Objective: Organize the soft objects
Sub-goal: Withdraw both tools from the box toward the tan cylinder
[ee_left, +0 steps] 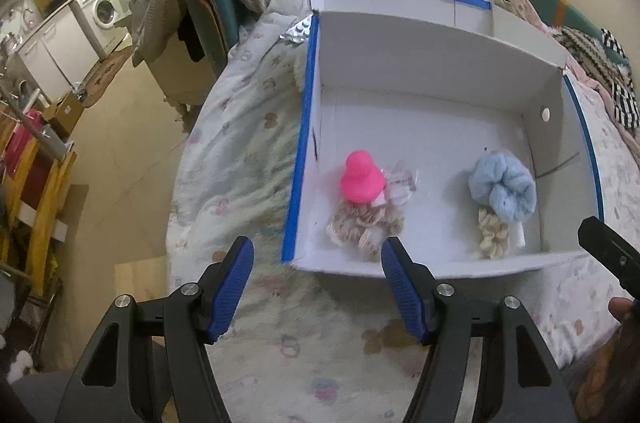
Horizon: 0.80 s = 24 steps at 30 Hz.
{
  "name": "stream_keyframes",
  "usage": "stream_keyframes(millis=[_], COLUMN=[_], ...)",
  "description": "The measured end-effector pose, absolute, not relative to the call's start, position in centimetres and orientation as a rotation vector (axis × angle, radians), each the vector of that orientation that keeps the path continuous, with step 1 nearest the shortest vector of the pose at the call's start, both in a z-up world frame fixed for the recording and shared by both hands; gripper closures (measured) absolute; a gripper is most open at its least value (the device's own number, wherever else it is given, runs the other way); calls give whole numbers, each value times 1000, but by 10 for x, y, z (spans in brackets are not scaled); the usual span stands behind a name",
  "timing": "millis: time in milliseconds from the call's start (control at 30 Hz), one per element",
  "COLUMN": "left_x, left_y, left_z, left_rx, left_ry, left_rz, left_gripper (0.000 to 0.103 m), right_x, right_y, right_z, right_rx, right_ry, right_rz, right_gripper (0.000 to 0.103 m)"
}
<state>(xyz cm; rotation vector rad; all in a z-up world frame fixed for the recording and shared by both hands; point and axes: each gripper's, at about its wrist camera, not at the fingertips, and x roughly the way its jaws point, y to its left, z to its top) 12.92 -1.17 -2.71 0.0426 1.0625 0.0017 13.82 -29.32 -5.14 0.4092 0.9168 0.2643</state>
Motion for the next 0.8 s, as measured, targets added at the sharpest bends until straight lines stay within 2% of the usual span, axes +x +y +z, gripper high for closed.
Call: stream_keyframes(millis=[200, 400, 567, 600, 733, 800], left_x=[111, 103, 105, 106, 107, 107], left_y=[1, 14, 27, 31, 41, 42], left_z=[-37, -60, -86, -89, -98, -100], left_rx=[31, 15, -10, -37, -73, -73], left_ry=[1078, 1119, 1166, 1180, 1213, 1224], left_rz=[-40, -39, 29, 29, 41, 48], left_gripper=[39, 39, 39, 39, 39, 39], right_x=[113, 100, 102, 104, 110, 112], right_y=[-281, -271, -260, -257, -236, -224], right_z=[-57, -67, -89, -97, -130, -144], right_rx=[316, 309, 193, 175, 71, 32], right_ry=[931, 1020, 1101, 1131, 1251, 1293], right_rz=[216, 287, 233, 234, 251, 283], right_gripper=[0, 0, 0, 1, 18, 19])
